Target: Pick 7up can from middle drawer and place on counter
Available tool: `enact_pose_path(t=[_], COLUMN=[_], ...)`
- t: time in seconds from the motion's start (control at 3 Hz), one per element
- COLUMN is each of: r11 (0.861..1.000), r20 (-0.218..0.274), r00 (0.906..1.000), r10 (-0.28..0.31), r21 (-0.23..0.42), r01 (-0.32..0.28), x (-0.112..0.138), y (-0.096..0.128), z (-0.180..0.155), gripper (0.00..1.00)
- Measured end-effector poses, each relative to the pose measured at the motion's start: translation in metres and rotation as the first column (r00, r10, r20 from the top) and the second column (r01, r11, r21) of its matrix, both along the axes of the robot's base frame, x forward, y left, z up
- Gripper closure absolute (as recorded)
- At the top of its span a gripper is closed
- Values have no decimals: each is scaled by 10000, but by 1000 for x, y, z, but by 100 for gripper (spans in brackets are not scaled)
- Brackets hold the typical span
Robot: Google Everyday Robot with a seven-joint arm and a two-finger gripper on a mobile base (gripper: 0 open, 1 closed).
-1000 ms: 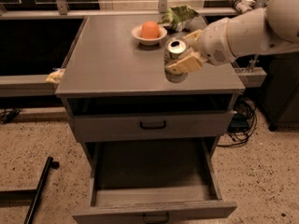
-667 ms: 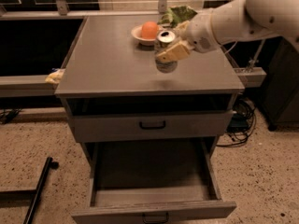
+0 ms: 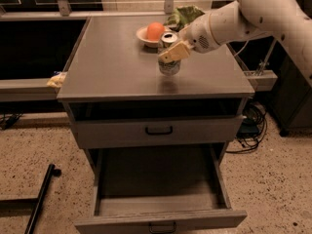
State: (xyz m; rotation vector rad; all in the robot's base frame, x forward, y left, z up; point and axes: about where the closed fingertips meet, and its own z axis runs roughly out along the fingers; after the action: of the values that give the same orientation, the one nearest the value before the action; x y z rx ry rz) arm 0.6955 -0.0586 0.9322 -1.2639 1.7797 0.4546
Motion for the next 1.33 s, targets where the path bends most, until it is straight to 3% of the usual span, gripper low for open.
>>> enact_pose_path(t=[0.67, 1.33], r11=[9969, 9969], r20=[-1157, -1166], r00=[9911, 9910], r10=[-660, -660], r21=[345, 348], r01=[704, 705], x=[14, 14], y=[-12, -12], z=[-39, -39], gripper=[100, 58])
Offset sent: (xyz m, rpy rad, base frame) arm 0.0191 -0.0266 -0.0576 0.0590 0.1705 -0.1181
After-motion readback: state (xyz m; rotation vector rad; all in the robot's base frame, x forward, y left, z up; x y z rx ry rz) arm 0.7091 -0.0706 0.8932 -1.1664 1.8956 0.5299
